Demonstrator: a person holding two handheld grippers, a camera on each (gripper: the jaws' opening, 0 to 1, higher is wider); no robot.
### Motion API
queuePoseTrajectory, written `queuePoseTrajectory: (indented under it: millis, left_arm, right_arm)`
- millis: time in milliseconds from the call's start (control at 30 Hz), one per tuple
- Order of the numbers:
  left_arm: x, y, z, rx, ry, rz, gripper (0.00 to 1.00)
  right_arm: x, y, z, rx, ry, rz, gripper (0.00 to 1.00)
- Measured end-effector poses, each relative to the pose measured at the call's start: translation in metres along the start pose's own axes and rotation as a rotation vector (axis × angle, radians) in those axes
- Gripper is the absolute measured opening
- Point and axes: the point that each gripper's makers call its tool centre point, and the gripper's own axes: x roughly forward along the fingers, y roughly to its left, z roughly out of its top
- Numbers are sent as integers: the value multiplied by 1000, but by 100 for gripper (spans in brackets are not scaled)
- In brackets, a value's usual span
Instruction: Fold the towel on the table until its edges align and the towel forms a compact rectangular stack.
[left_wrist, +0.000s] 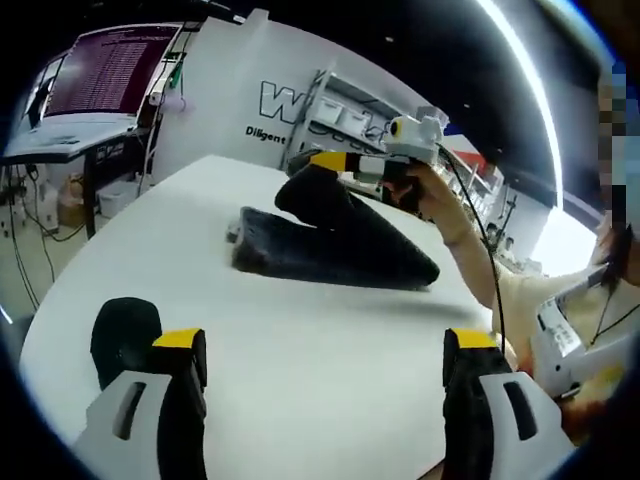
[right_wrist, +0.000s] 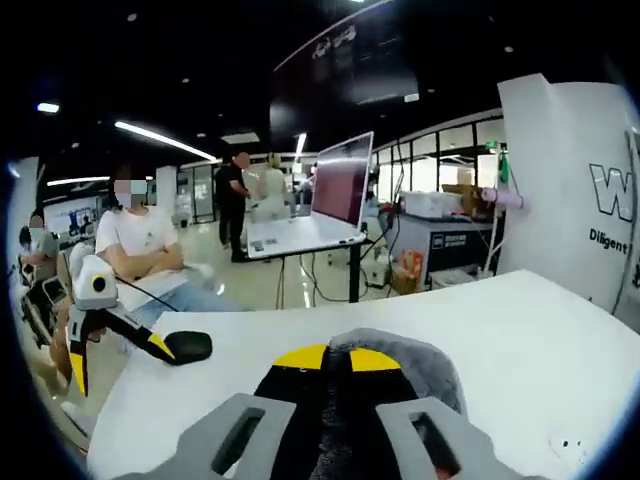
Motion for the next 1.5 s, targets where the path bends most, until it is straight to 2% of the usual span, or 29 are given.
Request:
queuePoseTrajectory:
  millis: [133,233,400,500,567,633,700,767,800,900,933,1067,1200,1267,1467,1500]
  left_arm:
    - [-1,1,-3,-8,2,1,96]
    - [-3,3,-4,-11,4,4,95]
    - [-4,5,-4,-20,0,5,95]
    - [-4,6,-6,-25,8,4,94]
    - [-3,5,-7,-28,9,4,94]
    - [-3,5,-6,-31,6,3,94]
    - [-1,5,-4,-34,4,0,93]
    - [2,4,-4,-35,6,-5,92]
    - [5,2,-4,-34,11,-8,92]
    - [10,1,-5,-34,21,-12,92]
    - [12,1,-6,-35,23,-11,92]
    - [20,1,-3,-47,20,-12,92]
    - [28,-2,1,-59,14,-28,91]
    - [31,-3,2,-63,16,-34,91]
    - [43,-11,6,-59,24,-51,91]
    - [46,-13,8,-55,22,-55,90]
  right_arm:
    - [13,12,-15,-4,37,38,2]
    - [26,27,-41,-14,107,95,2]
    - [35,37,-71,-2,160,130,5]
    - [31,42,-82,1,194,162,14]
    - [27,43,-86,-29,215,160,26]
    - [21,41,-84,-58,220,154,36]
    - [11,40,-83,-71,220,146,39]
    - [2,39,-83,-83,225,136,46]
    - [-11,35,-83,-100,228,112,55]
    - [-30,29,-85,-131,238,87,76]
    - [-42,27,-87,-149,244,76,79]
    - [-80,22,-95,-191,262,41,85]
    - [-119,14,-108,-219,298,-13,95]
    - [-137,11,-115,-215,312,-33,99]
    - [-200,6,-140,-138,329,-85,99]
    - [-218,3,-146,-124,333,-115,99]
